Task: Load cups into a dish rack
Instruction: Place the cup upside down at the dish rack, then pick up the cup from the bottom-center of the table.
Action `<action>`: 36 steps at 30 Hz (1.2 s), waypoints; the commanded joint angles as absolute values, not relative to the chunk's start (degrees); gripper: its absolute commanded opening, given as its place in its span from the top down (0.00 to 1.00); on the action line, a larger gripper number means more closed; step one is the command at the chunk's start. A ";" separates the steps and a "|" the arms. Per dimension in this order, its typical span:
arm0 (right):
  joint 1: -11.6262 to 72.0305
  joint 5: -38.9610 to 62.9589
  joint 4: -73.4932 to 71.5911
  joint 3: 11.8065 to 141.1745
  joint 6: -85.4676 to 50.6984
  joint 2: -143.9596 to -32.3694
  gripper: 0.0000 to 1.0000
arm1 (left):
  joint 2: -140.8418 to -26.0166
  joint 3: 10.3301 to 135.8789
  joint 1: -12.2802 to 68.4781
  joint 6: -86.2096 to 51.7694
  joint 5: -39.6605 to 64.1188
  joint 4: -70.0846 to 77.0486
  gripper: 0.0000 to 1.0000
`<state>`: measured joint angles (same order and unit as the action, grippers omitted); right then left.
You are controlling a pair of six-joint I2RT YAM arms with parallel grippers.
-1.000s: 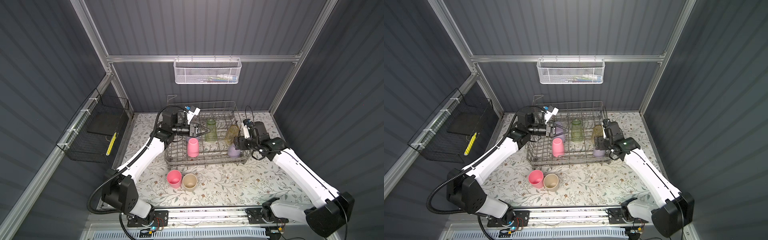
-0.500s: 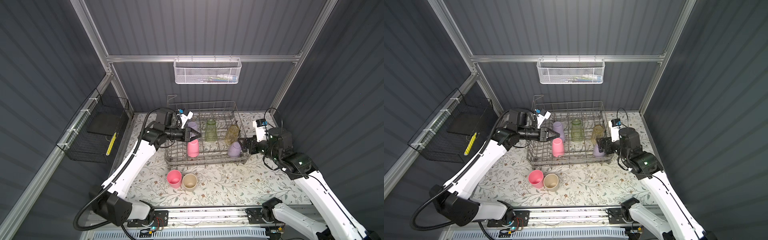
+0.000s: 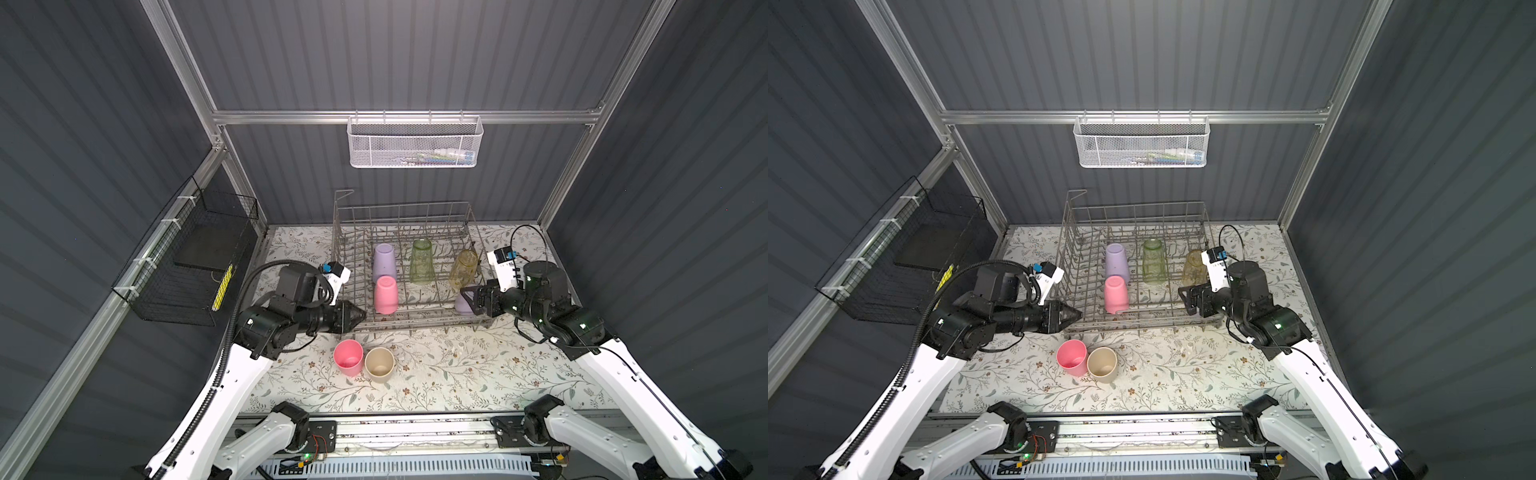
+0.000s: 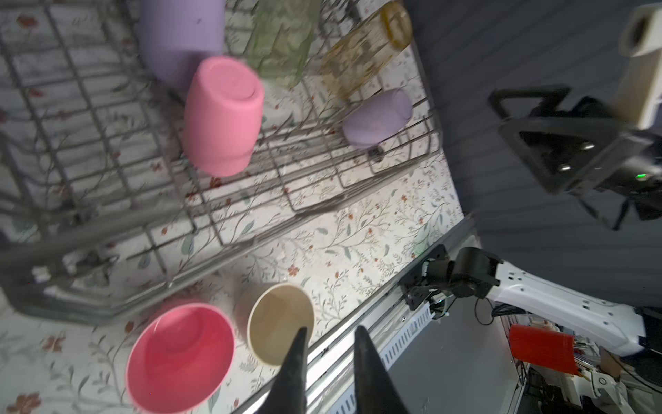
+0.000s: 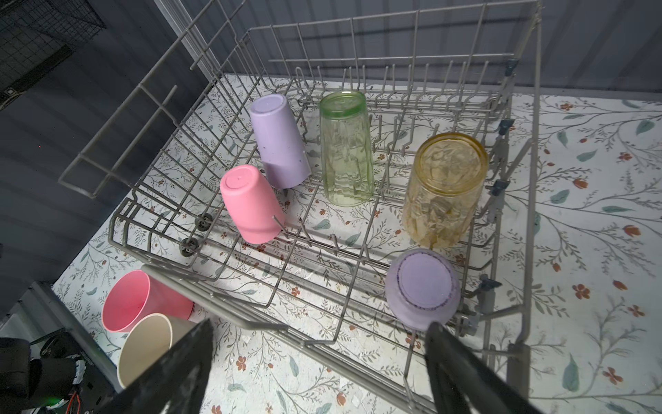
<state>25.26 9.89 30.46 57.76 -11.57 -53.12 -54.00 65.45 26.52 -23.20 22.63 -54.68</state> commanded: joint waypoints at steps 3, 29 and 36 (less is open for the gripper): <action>25.84 11.94 27.71 57.74 -11.52 -54.24 0.08 | -50.66 58.58 26.19 -29.35 17.68 -56.10 0.76; 26.15 14.06 25.05 57.66 -10.46 -61.50 0.06 | -51.57 52.69 28.21 -34.95 -1.77 -65.66 0.53; 26.17 14.06 24.80 57.79 -10.00 -62.53 0.06 | -52.12 47.70 28.23 -36.37 -0.85 -62.63 0.55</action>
<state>25.93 13.74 26.11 57.30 -10.98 -62.22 -51.92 49.52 28.08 -35.03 -0.30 -62.35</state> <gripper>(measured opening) 0.942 0.456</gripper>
